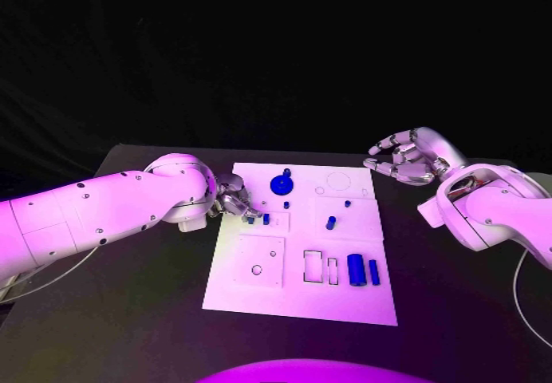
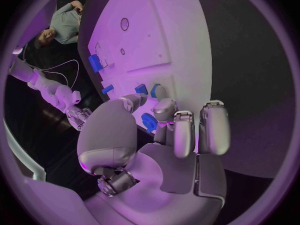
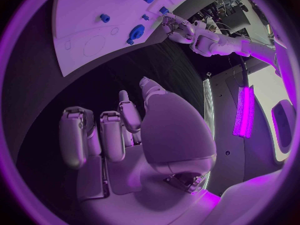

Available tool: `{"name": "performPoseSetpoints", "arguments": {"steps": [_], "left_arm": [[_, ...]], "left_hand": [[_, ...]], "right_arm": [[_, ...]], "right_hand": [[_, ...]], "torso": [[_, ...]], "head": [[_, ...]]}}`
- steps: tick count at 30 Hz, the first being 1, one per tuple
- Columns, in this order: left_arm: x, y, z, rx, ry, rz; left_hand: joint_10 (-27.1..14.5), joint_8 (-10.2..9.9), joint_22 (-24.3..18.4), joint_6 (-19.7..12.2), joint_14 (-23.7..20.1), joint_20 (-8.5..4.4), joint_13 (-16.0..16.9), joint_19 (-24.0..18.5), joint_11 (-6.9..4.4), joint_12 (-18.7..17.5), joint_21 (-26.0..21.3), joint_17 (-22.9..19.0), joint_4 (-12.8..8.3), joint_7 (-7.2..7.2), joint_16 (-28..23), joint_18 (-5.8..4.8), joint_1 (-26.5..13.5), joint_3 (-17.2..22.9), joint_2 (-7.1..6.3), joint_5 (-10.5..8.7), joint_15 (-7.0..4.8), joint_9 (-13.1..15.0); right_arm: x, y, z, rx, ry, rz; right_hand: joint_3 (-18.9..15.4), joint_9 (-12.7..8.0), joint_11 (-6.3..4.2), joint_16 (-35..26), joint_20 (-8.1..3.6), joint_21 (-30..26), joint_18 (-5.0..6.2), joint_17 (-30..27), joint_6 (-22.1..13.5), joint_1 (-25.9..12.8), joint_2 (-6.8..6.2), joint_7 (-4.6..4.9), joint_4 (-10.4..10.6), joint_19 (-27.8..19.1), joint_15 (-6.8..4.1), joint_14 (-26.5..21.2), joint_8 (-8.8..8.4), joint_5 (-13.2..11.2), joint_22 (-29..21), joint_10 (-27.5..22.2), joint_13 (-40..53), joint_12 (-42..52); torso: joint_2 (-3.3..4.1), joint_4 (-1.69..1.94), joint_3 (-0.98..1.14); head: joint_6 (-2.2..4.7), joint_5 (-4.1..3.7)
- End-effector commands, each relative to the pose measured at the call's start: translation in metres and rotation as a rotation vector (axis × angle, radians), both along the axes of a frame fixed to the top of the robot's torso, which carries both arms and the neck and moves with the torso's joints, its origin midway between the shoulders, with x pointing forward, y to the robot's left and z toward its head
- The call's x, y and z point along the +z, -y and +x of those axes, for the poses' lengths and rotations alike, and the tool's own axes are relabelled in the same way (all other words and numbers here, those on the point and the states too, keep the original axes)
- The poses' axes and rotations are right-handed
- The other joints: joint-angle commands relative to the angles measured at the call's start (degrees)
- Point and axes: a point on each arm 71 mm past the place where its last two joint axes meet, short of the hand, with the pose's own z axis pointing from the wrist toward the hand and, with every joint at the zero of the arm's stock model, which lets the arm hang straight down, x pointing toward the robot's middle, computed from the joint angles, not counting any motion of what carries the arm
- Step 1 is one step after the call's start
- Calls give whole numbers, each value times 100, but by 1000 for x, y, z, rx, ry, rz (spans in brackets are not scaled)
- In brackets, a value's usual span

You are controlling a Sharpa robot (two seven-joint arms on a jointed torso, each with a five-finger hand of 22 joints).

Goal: Assemble the parts on the task board

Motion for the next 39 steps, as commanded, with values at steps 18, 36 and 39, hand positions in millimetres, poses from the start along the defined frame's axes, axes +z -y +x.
{"name": "performPoseSetpoints", "arguments": {"steps": [18,36,39], "left_arm": [[32,9,5,11,217,-273],[13,69,-5,-472,595,-215],[8,72,-4,-484,596,-179]], "left_hand": [[-1859,-563,-2016,-1232,-16,249,-1880,-1082,511,-1699,-1437,50,-55,580,-969,321,1029,-427,57,61,385,-231],[-3251,-1529,-3748,-1614,-1899,681,-3519,-2319,962,-3230,-3039,-2594,-590,847,-2643,618,2577,-171,-314,-113,817,-1706],[-3250,-1565,-3709,-1553,-1791,681,-3616,-2276,964,-3260,-2977,-2538,-587,845,-2475,617,2614,-236,-297,-104,815,-1807]], "right_arm": [[0,0,0,6,12,-1],[-1,-3,0,22,18,-11],[-1,-3,0,23,19,-13]], "right_hand": [[-37,-8,-9,-25,-45,-52,45,394,-46,-79,4,-5,4,132,-43,332,35,38,1031,-60,-23,-49],[-26,-11,-12,-68,-45,-164,72,306,-56,-60,13,-6,-10,75,-45,310,44,50,973,-296,-303,-338],[-26,-11,-12,-68,-45,-164,72,306,-56,-60,13,-6,-10,75,-45,310,44,50,973,-296,-303,-338]], "torso": [[-5,6,4],[7,-3,4],[8,-6,1]], "head": [[56,-55],[167,-125],[172,-131]]}}
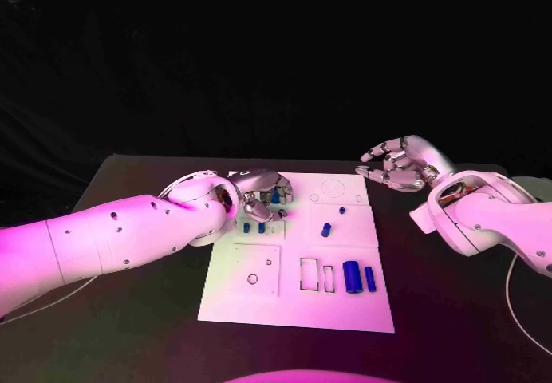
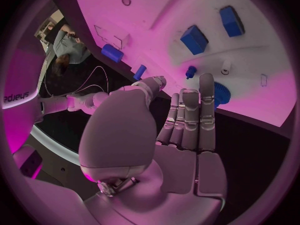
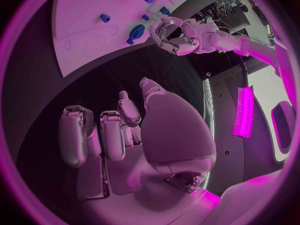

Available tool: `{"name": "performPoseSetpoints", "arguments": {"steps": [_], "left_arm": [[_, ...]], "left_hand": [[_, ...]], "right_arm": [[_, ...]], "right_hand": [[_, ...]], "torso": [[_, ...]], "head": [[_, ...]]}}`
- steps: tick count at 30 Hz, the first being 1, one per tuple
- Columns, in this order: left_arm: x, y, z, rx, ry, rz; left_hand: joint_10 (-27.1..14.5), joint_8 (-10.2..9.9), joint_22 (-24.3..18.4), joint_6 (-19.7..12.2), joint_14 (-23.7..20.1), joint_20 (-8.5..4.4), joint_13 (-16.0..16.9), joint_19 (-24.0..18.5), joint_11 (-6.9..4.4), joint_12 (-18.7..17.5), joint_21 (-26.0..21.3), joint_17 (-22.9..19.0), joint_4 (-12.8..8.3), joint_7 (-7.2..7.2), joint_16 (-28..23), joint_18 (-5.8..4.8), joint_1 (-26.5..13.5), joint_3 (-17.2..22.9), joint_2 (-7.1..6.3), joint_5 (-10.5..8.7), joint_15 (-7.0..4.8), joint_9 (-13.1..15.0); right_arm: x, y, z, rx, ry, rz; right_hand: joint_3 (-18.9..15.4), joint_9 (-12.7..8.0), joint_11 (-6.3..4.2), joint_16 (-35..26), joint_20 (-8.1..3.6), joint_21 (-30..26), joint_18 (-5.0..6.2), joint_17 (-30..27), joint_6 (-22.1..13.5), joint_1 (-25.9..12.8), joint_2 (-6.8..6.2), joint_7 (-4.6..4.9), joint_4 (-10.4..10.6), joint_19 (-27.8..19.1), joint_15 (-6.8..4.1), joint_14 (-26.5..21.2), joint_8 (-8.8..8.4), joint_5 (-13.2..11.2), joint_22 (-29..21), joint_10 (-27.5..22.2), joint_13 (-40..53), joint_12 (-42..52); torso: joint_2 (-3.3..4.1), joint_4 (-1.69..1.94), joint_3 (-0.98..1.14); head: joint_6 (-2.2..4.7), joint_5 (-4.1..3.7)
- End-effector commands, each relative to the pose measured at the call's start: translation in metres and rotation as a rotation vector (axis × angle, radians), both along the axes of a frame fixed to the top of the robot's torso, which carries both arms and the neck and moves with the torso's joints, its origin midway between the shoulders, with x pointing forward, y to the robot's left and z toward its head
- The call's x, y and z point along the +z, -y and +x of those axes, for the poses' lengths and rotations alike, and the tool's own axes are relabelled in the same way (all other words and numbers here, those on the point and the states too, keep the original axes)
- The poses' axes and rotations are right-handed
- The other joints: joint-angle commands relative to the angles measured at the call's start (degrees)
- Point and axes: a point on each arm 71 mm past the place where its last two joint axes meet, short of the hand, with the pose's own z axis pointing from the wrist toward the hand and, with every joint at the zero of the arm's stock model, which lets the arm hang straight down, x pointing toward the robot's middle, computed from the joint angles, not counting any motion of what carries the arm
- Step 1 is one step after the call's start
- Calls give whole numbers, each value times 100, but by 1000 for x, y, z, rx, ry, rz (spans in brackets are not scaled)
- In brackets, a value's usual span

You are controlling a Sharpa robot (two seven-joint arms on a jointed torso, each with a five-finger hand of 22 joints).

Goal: Assemble the parts on the task board

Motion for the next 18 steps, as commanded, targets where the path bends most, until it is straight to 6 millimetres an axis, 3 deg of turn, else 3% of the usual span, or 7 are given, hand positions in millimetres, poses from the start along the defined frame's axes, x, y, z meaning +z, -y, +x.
{"name": "performPoseSetpoints", "arguments": {"steps": [1,11,18], "left_arm": [[-1,6,-1,-64,101,81],[-9,9,3,-21,96,177],[-11,10,5,-1,81,212]], "left_hand": [[-9,-50,36,76,83,3,-70,66,0,-32,51,53,6,16,127,78,52,-56,-13,-15,2,-73],[25,-109,424,319,420,-10,-270,291,-21,-35,442,338,36,19,627,30,153,-147,22,-4,-17,-296],[14,-144,516,368,435,-13,-334,317,-26,-45,534,310,24,-2,693,20,232,-103,61,4,-23,-367]], "right_arm": [[0,-2,-1,19,15,-13],[0,-3,-1,21,15,-16],[0,-3,-1,22,14,-17]], "right_hand": [[-24,-6,18,-15,-46,-21,74,304,-36,-36,-8,14,-10,70,-45,308,22,30,965,-49,-18,-44],[-23,-6,18,-21,-46,-33,77,293,-37,-35,-7,14,-9,64,-45,305,24,30,959,-52,-22,-50],[-23,-6,18,-21,-46,-33,77,293,-37,-35,-7,14,-9,64,-45,305,24,30,959,-52,-22,-50]], "torso": [[6,1,-3],[3,1,3],[-4,12,3]], "head": [[7,-10],[-12,-37],[-18,-43]]}}
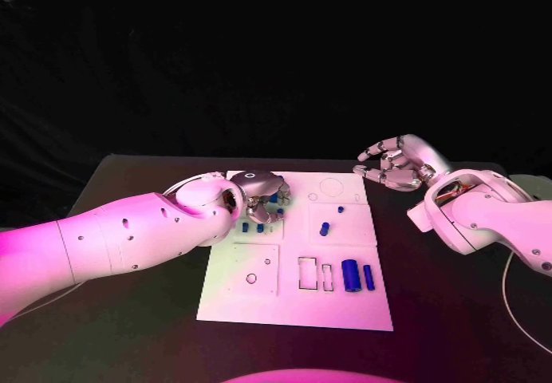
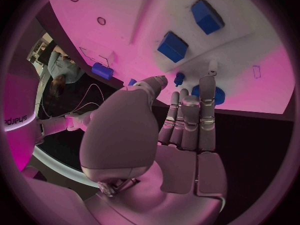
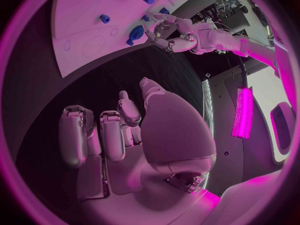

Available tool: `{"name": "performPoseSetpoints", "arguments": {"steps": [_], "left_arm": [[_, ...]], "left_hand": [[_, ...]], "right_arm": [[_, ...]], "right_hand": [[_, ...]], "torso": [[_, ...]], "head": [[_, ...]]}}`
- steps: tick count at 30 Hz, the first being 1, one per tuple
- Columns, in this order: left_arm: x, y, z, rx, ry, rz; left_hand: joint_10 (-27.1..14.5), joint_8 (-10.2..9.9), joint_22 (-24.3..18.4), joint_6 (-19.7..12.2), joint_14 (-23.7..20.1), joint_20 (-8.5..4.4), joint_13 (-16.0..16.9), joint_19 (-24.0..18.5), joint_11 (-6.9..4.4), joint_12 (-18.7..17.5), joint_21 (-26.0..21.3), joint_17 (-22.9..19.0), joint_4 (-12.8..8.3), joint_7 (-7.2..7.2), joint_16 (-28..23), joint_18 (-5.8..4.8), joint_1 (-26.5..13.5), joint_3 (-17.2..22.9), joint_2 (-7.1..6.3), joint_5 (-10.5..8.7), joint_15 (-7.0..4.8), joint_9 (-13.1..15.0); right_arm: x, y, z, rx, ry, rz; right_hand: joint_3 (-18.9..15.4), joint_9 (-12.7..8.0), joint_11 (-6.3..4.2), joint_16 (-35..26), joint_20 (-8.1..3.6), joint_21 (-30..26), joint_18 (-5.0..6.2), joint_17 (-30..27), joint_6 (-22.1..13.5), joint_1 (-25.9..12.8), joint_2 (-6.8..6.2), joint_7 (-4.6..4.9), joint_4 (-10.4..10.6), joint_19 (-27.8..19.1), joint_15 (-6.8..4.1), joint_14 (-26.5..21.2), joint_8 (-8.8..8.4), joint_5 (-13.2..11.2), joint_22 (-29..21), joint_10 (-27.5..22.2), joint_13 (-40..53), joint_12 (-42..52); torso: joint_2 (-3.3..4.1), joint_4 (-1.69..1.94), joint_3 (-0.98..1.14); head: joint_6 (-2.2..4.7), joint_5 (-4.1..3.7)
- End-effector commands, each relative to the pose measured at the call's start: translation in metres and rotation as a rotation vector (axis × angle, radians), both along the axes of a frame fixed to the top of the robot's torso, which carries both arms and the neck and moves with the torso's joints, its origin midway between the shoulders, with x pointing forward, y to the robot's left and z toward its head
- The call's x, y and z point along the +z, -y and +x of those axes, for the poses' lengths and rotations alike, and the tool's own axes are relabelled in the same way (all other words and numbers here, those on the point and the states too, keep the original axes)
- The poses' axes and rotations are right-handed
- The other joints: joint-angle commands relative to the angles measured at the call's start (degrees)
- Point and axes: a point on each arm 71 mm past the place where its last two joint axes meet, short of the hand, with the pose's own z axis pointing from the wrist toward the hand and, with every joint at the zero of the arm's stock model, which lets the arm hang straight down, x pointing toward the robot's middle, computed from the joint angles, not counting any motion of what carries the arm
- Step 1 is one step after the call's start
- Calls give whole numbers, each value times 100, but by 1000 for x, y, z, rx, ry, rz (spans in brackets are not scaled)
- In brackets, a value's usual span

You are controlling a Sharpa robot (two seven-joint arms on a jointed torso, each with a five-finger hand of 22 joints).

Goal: Assemble the parts on the task board

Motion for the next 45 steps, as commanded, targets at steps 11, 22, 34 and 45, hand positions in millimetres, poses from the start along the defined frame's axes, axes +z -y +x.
{"name": "performPoseSetpoints", "arguments": {"steps": [11,22,34,45], "left_arm": [[-7,2,3,30,-41,110],[-8,6,3,15,-48,114],[-9,8,3,16,-53,109],[-9,9,5,22,-53,99]], "left_hand": [[313,-89,469,319,199,-14,-180,215,-67,37,431,76,-43,-10,287,-44,180,242,97,-4,-52,-197],[657,-294,934,496,510,-111,-414,438,-228,-95,815,275,-69,-142,558,-118,145,387,104,-38,-191,-395],[720,-376,984,508,538,-125,-492,462,-236,-186,858,246,-72,-144,575,-128,124,408,100,-53,-206,-445],[1125,-366,1150,940,637,-146,-684,543,-273,-425,993,237,-211,-164,645,-154,211,580,292,-122,-234,-469]], "right_arm": [[0,-2,-1,18,9,-12],[0,-3,-1,20,8,-12],[0,-4,-1,22,7,-13],[0,-4,-1,22,6,-14]], "right_hand": [[-23,-7,-1,-21,-46,-33,76,293,-37,-35,-7,14,-9,64,-45,305,24,31,960,-32,-9,-25],[-20,-7,-3,-25,-47,-32,76,290,-36,-35,-1,13,-7,65,-46,303,30,32,962,-22,-2,-19],[-17,-7,-3,-25,-47,-32,75,292,-35,-35,3,12,-7,66,-47,303,32,33,962,-22,-6,-23],[-15,-7,-5,-23,-48,-30,75,298,-34,-32,6,11,-8,67,-48,305,36,35,963,-8,6,-10]], "torso": [[-3,8,2],[-4,3,0],[-3,6,3],[0,1,6]], "head": [[-15,2],[-19,13],[-22,12],[-29,11]]}}
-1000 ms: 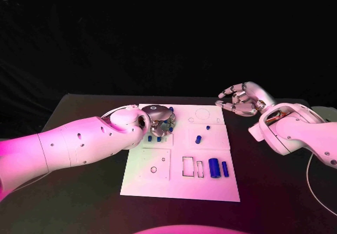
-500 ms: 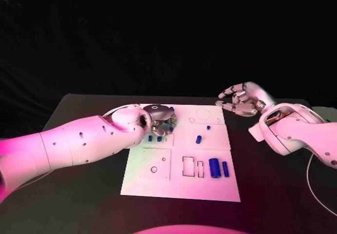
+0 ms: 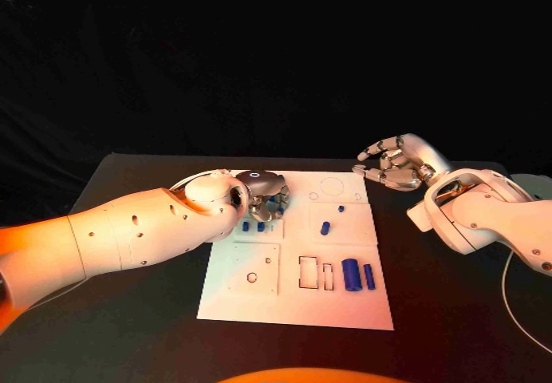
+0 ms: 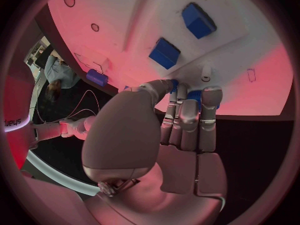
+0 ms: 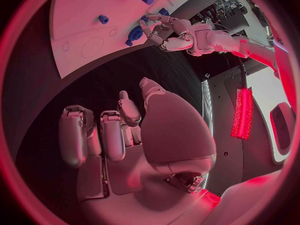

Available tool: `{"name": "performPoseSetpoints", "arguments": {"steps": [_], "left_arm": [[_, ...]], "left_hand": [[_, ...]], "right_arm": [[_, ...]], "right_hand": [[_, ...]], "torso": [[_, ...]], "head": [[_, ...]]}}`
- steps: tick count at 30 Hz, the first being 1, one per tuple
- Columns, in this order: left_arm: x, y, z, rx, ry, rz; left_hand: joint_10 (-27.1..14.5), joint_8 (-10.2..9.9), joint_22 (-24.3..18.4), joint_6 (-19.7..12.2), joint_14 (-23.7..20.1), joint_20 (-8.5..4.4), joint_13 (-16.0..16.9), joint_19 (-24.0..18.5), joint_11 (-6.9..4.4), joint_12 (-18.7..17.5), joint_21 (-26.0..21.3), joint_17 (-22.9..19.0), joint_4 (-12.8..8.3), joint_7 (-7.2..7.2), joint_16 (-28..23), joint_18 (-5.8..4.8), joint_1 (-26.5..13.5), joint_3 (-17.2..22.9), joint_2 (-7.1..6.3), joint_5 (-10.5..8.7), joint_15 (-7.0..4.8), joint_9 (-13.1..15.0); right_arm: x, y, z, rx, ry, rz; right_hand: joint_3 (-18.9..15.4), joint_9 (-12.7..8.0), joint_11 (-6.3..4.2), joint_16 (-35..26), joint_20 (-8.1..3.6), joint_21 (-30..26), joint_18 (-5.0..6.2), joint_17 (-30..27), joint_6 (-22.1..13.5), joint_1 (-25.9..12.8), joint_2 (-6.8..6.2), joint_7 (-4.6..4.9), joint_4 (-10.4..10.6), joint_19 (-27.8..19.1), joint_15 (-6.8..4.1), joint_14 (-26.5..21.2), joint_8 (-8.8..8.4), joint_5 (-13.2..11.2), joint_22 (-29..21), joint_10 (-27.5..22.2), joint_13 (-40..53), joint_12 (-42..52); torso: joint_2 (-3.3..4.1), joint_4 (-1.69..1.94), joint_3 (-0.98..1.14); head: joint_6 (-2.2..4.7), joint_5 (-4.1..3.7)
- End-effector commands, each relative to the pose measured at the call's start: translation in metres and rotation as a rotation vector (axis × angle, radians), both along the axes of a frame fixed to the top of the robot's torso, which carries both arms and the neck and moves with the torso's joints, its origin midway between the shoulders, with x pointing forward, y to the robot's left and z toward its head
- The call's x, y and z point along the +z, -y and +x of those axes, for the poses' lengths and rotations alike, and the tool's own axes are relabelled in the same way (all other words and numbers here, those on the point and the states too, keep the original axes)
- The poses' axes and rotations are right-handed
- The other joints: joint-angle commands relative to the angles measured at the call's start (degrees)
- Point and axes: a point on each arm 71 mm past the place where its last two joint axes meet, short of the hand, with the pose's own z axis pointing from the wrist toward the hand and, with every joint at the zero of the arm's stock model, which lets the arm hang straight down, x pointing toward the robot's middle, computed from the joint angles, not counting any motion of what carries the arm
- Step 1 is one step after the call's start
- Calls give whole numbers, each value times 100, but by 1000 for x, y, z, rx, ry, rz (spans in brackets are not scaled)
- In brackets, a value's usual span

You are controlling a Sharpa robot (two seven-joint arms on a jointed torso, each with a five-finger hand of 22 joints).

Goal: Assemble the parts on the task board

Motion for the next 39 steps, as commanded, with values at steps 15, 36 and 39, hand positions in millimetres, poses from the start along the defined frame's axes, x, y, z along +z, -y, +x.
{"name": "performPoseSetpoints", "arguments": {"steps": [15,36,39], "left_arm": [[0,0,-1,6,3,-42],[29,-34,-6,78,-1,-227],[30,-45,-8,94,-16,-225]], "left_hand": [[500,-146,187,328,151,4,-280,135,16,-605,178,-31,-266,37,64,-85,-22,259,111,-157,9,-53],[594,-233,161,355,113,41,-349,98,74,-815,160,-123,-281,101,43,-78,-154,263,39,-160,49,-78],[604,-237,169,361,115,45,-352,102,76,-828,165,-118,-283,101,47,-80,-163,259,28,-161,52,-79]], "right_arm": [[0,-1,0,14,6,-12],[-2,2,1,6,5,-14],[-2,2,1,5,5,-15]], "right_hand": [[-14,-8,-5,-24,-48,-31,75,295,-34,-32,6,11,-8,67,-27,326,37,35,961,-9,5,-11],[-9,-8,-6,-31,-49,-44,78,284,-32,-24,8,9,-12,61,-29,323,43,36,955,-2,4,-11],[-9,-8,-6,-31,-49,-44,78,284,-32,-24,8,9,-12,61,-29,323,43,36,955,-2,4,-11]], "torso": [[-12,8,-6],[-11,14,-6],[-11,15,-3]], "head": [[11,-11],[83,20],[88,21]]}}
